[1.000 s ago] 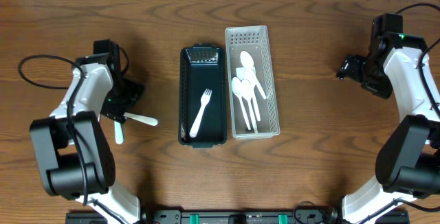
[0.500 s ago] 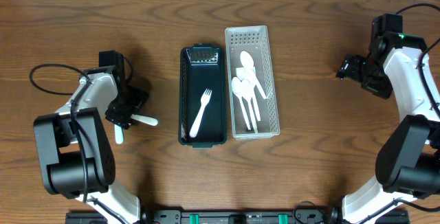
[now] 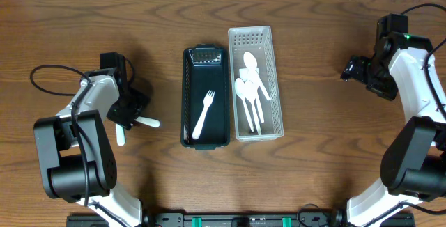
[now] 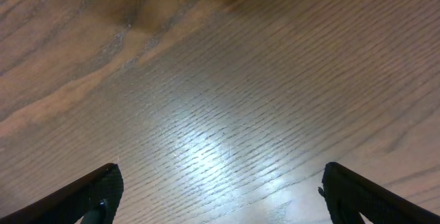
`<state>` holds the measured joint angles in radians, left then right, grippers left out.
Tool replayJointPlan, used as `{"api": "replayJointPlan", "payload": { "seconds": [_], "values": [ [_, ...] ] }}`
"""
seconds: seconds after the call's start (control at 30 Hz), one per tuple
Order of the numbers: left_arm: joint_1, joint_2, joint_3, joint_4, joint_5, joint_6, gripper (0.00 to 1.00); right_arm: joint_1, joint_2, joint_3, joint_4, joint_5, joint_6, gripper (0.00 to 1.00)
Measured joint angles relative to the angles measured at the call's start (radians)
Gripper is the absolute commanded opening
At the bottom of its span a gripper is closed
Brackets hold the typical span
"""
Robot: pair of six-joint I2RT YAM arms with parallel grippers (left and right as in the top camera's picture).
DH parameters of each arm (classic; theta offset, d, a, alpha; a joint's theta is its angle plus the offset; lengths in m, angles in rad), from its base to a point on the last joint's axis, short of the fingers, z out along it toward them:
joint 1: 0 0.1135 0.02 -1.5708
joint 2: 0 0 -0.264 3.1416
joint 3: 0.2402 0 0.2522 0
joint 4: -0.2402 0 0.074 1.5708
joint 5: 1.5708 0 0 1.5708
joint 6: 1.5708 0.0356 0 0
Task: Pack container
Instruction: 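Return left gripper to the forks and grasp another white fork, then lower the fork into the black basket and release it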
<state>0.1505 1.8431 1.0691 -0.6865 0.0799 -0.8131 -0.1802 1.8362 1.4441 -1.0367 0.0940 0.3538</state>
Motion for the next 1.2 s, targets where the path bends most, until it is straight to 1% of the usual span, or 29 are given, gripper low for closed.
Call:
{"api": "replayJointPlan", "payload": {
  "seconds": [0.07,0.13,0.3,0.33,0.4,0.57,0.73,0.77,0.97,1.2],
  "values": [
    [0.000,0.000,0.000,0.000,0.000,0.000,0.43,0.000,0.000,0.000,0.000,0.000,0.000,0.95],
    [0.000,0.000,0.000,0.001,0.000,0.003,0.38,0.000,0.000,0.000,0.000,0.000,0.000,0.95],
    [0.000,0.000,0.000,0.002,0.000,0.003,0.36,0.000,0.000,0.000,0.000,0.000,0.000,0.95],
    [0.000,0.000,0.000,0.002,0.000,0.003,0.34,0.000,0.000,0.000,0.000,0.000,0.000,0.95],
    [0.000,0.000,0.000,0.001,0.000,0.002,0.33,0.000,0.000,0.000,0.000,0.000,0.000,0.95],
    [0.000,0.000,0.000,0.002,0.001,0.002,0.20,0.000,0.000,0.000,0.000,0.000,0.000,0.96],
    [0.000,0.000,0.000,0.003,0.003,0.003,0.19,0.000,0.000,0.000,0.000,0.000,0.000,0.95],
    [0.000,0.000,0.000,0.003,0.003,0.003,0.14,0.000,0.000,0.000,0.000,0.000,0.000,0.96],
    [0.000,-0.002,0.000,0.003,0.007,0.003,0.10,0.000,0.000,0.000,0.000,0.000,0.000,0.95],
    [0.000,-0.003,0.000,-0.001,0.007,0.003,0.08,0.000,0.000,0.000,0.000,0.000,0.000,0.96]
  ]
}}
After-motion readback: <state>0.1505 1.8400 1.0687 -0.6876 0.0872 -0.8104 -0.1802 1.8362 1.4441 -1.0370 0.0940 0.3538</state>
